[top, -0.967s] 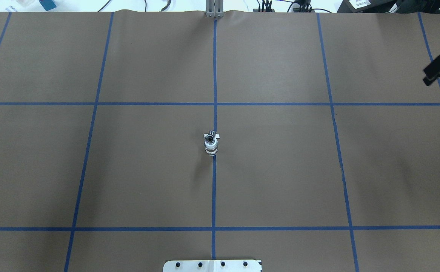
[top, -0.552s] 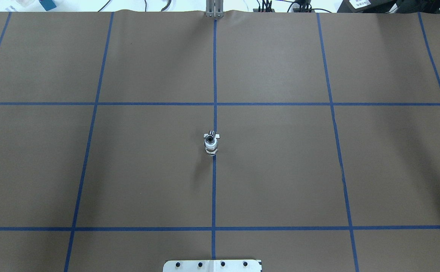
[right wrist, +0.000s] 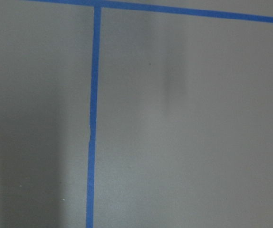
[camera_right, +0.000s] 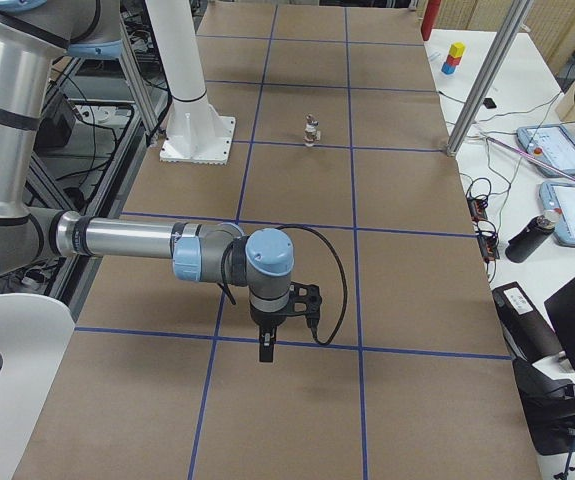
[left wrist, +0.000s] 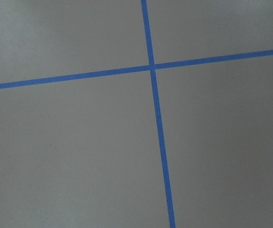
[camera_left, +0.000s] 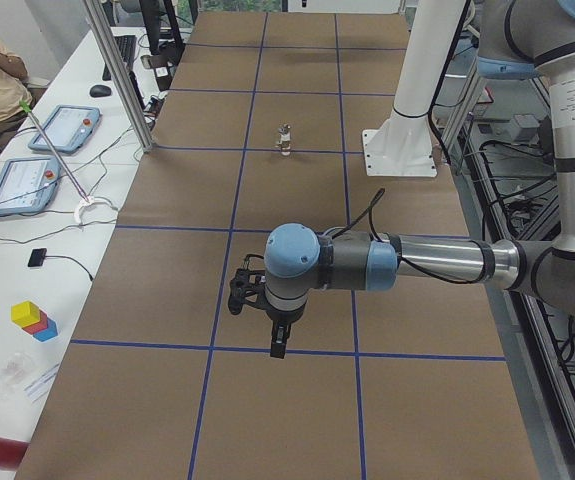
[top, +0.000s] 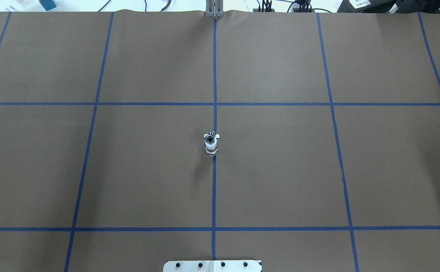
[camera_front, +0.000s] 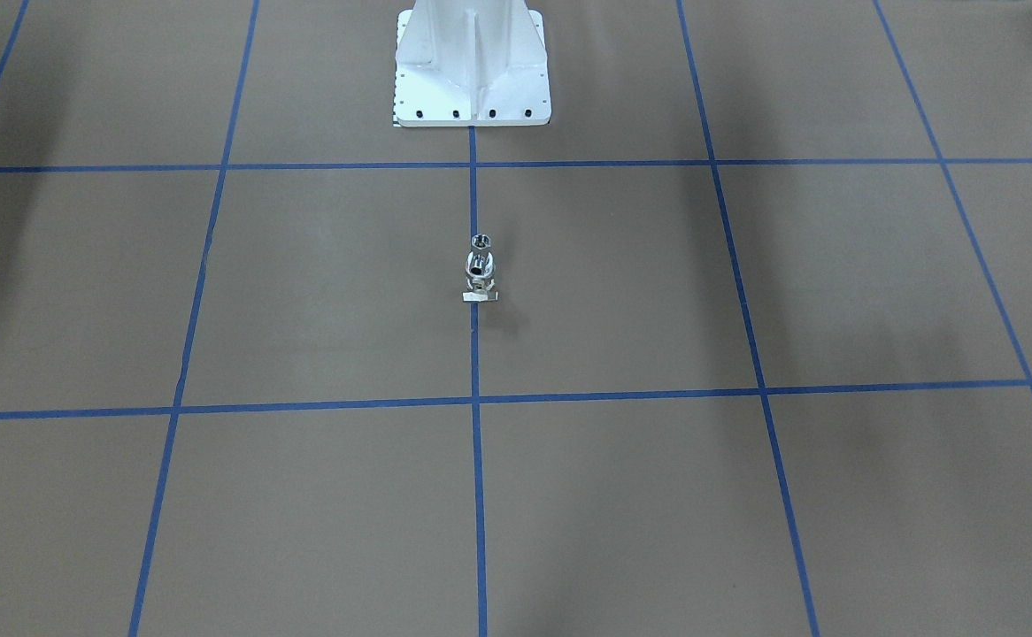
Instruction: Assemble PPR valve and pipe with both arms
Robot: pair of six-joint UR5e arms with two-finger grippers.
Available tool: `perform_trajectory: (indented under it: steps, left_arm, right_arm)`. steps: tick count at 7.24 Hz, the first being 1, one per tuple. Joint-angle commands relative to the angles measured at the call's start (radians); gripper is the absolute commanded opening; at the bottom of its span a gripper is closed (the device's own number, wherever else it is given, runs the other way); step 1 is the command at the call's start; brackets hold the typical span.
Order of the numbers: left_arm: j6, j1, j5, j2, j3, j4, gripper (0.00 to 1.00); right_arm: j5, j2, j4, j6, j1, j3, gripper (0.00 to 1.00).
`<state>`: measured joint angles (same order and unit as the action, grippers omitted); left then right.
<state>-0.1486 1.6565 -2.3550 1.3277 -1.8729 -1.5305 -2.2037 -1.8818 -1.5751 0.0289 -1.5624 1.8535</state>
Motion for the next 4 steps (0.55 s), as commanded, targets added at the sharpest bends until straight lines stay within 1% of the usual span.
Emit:
perform_trajectory:
  steps: [1, 4]
  left_arm:
    - [0.000, -0.001, 0.000, -0.002, -0.002, 0.000, 1.00]
    - [0.000, -0.001, 0.000, -0.002, 0.000, 0.001, 1.00]
  right_arm:
    - [0.001, -0.008, 0.003, 0.000, -0.002, -0.005, 1.00]
    - [-0.010, -0.019, 0.001, -0.004, -0.004, -0.013, 1.00]
